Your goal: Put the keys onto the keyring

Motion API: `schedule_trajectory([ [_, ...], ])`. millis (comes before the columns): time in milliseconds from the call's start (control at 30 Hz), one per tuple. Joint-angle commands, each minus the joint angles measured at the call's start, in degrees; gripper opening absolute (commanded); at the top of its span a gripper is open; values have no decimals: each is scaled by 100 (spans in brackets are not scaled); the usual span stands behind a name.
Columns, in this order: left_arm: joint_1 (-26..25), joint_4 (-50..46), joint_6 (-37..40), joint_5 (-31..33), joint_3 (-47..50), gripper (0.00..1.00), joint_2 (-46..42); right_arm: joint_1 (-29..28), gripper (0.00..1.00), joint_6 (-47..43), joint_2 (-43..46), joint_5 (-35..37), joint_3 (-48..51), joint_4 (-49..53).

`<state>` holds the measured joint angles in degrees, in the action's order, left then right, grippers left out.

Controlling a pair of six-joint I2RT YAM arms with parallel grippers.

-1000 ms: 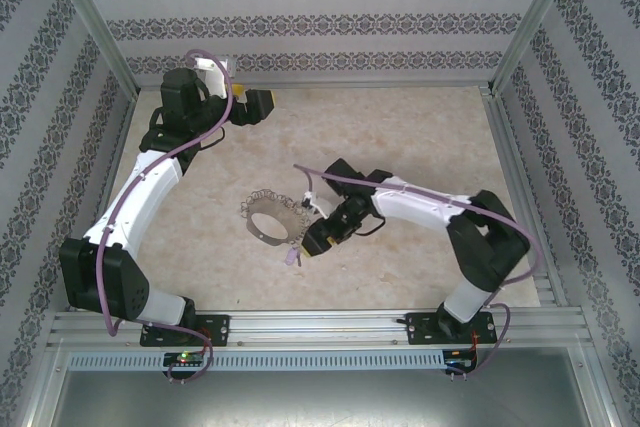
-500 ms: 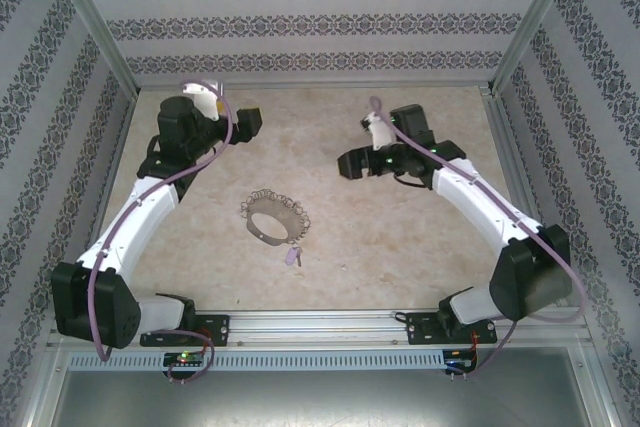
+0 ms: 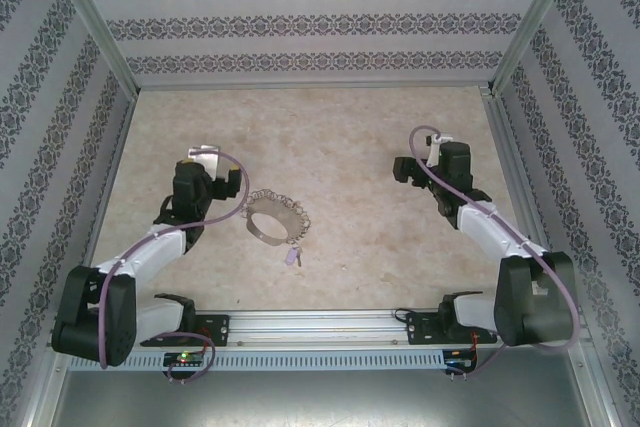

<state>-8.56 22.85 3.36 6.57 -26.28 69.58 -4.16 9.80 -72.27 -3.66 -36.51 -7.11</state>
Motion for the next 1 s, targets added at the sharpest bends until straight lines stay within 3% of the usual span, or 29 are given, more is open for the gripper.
schedule_trajectory([
  [0,-13,1011,158,573,309,100,304,112,98,-633,272,949,242,-812],
  [100,-4,1730,118,780,565,100,710,204,98,-673,260,1182,489,-1013],
  [200,95,2019,93,628,575,100,841,244,98,-759,87,1325,862,-1837],
  [367,390,2865,-122,180,816,100,1216,297,98,-782,-642,928,1544,-3868],
  [533,489,3278,-69,-285,725,100,1890,285,98,-938,-1530,393,1647,-5021],
  [600,523,3039,-55,-384,577,100,1939,308,98,-971,-1403,169,1470,-4423],
  [667,671,2783,-151,-608,407,100,1980,485,98,-741,-1472,92,1428,-4460],
  [800,874,2463,-335,-831,243,100,1989,276,98,-856,-1423,675,1459,-4447],
  [967,873,2443,-336,-840,234,100,1989,280,98,-854,-1418,642,1446,-4417],
])
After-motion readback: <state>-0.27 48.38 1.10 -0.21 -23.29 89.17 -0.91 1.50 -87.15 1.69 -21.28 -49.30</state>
